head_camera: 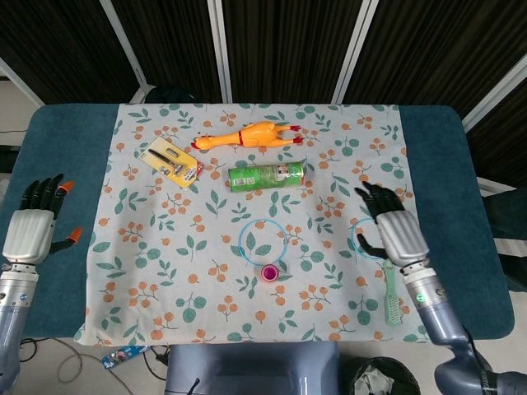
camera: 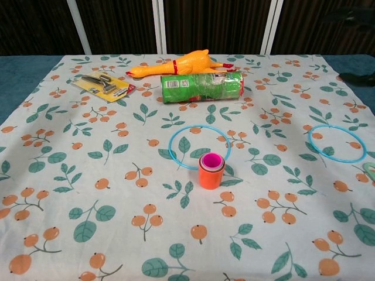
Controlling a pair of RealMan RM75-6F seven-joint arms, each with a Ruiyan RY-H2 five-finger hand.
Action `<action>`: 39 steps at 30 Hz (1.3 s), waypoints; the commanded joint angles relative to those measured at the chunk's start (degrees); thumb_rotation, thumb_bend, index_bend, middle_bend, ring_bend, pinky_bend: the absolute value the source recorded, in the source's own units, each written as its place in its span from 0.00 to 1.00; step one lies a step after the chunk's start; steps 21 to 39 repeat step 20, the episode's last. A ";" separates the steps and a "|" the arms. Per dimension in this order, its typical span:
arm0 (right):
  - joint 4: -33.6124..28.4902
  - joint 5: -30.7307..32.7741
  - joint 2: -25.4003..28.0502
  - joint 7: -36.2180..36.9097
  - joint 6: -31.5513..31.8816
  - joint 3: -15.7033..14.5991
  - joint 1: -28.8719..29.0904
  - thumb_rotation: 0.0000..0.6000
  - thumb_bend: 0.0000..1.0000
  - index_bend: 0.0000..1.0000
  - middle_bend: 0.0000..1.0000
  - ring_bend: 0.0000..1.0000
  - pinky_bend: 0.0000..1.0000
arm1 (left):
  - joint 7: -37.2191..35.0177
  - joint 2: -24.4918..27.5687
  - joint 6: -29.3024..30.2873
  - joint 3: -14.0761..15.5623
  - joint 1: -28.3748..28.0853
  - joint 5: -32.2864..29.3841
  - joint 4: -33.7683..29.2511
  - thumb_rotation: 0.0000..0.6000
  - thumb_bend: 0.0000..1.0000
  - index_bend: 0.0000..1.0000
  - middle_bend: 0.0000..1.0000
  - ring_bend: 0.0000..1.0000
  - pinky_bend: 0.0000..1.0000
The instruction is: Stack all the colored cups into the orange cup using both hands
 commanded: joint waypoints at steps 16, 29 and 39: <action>15.11 -12.61 -2.42 -0.93 18.20 -10.97 -16.70 1.00 0.46 0.05 0.00 0.00 0.09 | -3.58 -0.11 3.74 2.00 6.90 -2.22 -4.50 1.00 0.23 0.11 0.00 0.00 0.00; 16.00 -12.75 -3.16 -2.36 18.12 -10.48 -16.87 1.00 0.46 0.05 0.00 0.00 0.09 | -3.43 -0.20 4.36 2.29 7.35 -1.36 -4.68 1.00 0.23 0.11 0.00 0.00 0.00; 16.00 -12.75 -3.16 -2.36 18.12 -10.48 -16.87 1.00 0.46 0.05 0.00 0.00 0.09 | -3.43 -0.20 4.36 2.29 7.35 -1.36 -4.68 1.00 0.23 0.11 0.00 0.00 0.00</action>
